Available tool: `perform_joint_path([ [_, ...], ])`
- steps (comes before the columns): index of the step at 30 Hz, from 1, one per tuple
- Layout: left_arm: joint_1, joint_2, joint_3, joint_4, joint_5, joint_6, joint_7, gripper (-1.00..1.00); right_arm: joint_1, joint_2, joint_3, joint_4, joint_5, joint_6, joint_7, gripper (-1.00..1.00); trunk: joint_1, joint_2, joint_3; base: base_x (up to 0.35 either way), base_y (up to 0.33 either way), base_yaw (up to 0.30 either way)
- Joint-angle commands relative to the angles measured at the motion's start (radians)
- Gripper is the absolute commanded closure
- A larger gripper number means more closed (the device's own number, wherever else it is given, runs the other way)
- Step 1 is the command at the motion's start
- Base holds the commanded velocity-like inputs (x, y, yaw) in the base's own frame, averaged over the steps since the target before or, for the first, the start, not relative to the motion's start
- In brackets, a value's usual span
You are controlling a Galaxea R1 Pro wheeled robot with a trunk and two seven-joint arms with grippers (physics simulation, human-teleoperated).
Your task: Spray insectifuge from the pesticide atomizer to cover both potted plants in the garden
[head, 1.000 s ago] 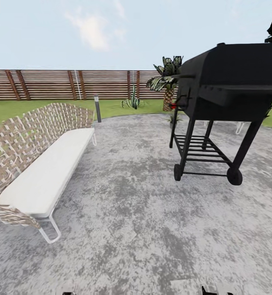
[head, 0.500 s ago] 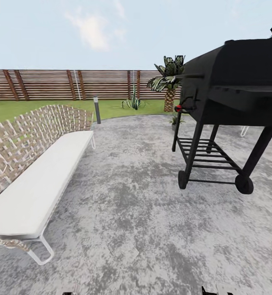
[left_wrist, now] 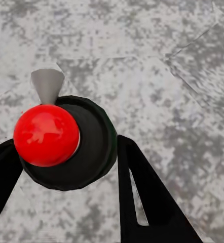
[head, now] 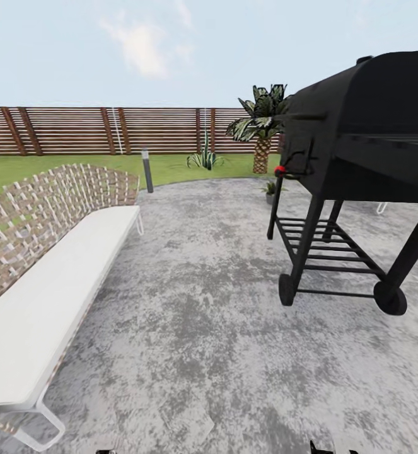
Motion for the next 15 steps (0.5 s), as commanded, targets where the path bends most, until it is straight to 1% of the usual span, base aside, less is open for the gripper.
perform_joint_path([
  [1,0.0,0.0,0.009,0.001,-0.007,-0.003,-0.005,1.0,-0.001,0.0,-0.008,0.001,0.009,-0.004,0.001,-1.0,0.0,0.0,-0.001,0.339,0.0,0.0],
  [15,0.0,0.0,0.009,0.001,-0.007,-0.003,-0.005,1.0,-0.001,0.0,-0.009,0.0,0.009,-0.004,0.001,-1.0,0.0,0.0,-0.001,0.338,0.0,0.0],
])
